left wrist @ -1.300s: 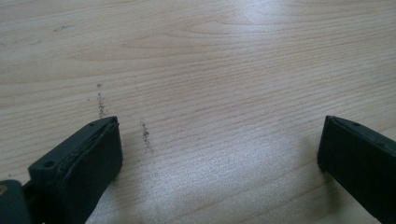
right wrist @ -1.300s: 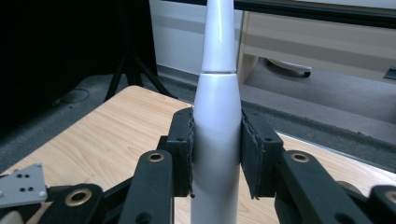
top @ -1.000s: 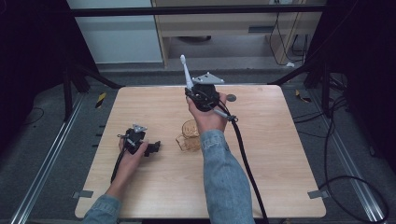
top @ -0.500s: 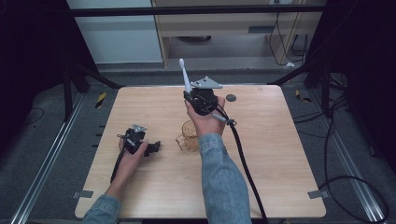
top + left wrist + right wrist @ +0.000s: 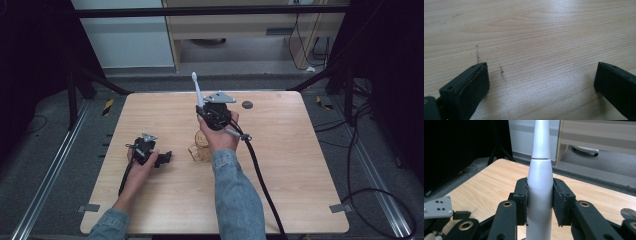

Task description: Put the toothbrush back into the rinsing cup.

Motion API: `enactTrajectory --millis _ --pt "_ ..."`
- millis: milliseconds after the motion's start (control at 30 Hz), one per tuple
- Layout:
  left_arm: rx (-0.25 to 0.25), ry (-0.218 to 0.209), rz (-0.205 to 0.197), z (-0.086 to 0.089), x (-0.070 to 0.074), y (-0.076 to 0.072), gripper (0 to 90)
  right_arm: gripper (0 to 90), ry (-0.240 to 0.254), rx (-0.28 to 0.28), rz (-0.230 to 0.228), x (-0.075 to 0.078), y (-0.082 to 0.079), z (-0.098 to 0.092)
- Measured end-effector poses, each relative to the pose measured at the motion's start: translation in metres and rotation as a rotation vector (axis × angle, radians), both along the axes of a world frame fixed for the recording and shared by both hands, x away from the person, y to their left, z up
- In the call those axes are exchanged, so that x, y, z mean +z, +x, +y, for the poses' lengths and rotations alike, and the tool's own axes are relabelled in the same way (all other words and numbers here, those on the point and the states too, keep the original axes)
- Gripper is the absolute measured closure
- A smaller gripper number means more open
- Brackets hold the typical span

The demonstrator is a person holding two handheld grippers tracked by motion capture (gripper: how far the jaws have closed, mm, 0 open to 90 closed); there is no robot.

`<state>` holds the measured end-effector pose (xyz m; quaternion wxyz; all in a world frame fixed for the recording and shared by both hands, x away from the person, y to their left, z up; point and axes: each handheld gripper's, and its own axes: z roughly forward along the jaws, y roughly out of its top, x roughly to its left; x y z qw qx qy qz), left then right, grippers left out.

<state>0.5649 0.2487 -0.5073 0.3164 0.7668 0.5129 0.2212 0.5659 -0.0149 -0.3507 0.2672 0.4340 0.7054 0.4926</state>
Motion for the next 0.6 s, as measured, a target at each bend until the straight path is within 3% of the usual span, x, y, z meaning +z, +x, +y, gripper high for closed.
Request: enactTrajectory --millis 200,600 --pt "-0.003 0.0 0.0 0.0 0.0 0.0 0.0 66.9 -0.005 0.0 0.026 -0.019 0.002 0.0" --pt "-0.006 -0.003 0.001 0.001 0.0 0.0 0.0 66.9 -0.009 -0.004 0.05 -0.035 0.002 0.0"
